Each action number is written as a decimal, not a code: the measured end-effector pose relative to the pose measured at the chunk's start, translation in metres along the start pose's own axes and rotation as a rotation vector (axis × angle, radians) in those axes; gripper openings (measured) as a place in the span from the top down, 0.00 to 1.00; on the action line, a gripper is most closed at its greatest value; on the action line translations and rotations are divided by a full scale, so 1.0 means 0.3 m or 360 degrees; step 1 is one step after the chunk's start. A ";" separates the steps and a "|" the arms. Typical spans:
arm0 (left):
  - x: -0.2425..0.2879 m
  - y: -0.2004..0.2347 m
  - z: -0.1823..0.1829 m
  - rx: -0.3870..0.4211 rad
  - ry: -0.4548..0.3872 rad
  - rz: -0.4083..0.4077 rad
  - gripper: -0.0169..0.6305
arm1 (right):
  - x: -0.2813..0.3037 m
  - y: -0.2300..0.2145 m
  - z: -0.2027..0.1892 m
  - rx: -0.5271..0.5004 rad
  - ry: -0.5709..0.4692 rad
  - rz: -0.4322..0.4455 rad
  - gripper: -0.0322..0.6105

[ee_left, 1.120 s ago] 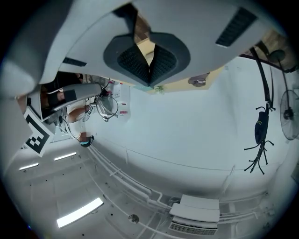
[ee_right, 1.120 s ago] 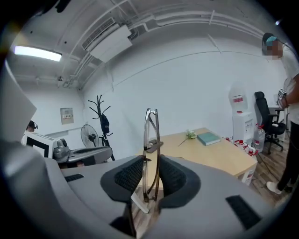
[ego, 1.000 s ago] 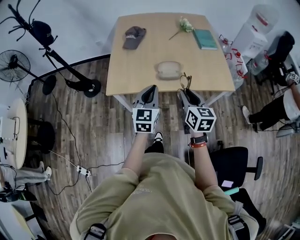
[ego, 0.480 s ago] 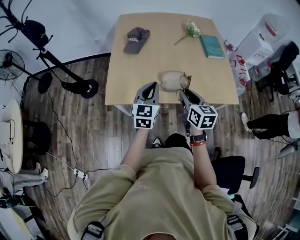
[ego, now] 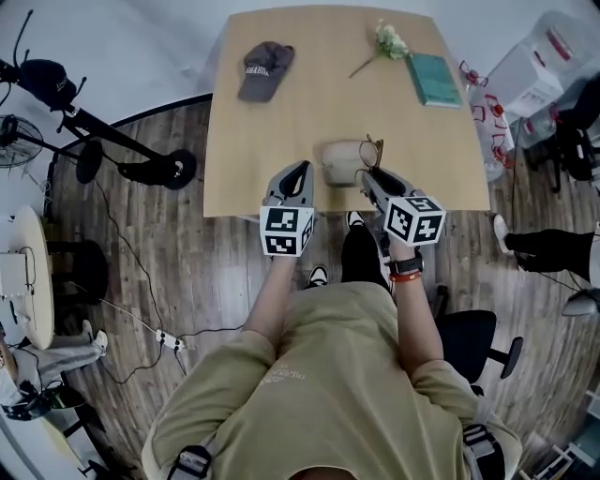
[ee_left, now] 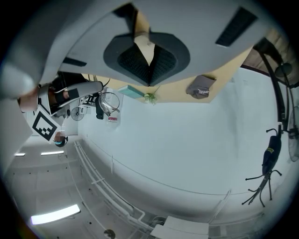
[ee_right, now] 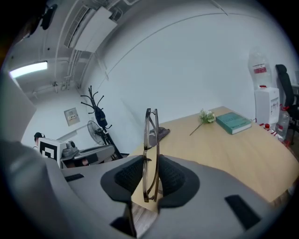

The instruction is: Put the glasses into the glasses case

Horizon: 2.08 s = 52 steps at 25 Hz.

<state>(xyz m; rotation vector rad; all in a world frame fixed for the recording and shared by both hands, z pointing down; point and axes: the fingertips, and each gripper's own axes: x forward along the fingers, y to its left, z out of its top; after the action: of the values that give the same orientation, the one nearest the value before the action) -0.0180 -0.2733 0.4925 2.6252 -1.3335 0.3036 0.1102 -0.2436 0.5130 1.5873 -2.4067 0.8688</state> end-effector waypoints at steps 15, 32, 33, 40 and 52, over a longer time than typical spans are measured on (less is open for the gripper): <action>0.290 0.049 -0.091 -0.0111 0.0172 -0.0010 0.94 | 0.265 -0.176 -0.062 -0.0214 0.0561 0.0379 0.77; 0.402 0.146 -0.166 -0.0199 0.0266 0.0071 0.94 | 0.432 -0.262 -0.175 -0.0811 0.1423 0.0999 0.77; 0.402 0.150 -0.173 -0.0206 0.0273 0.0072 0.94 | 0.435 -0.266 -0.188 -0.0826 0.1492 0.1022 0.77; 0.402 0.167 -0.201 -0.0254 0.0294 0.0085 0.94 | 0.452 -0.298 -0.262 -0.0973 0.1841 0.1155 0.77; 0.393 0.196 -0.239 -0.0291 0.0333 0.0075 0.94 | 0.524 -0.338 -0.389 -0.1275 0.2129 0.1208 0.76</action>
<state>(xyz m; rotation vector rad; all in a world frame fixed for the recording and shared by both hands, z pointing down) -0.0047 -0.3807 0.5964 2.3440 -1.2889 0.4282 0.1070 -0.3365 0.7129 -0.2736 -1.7490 0.5484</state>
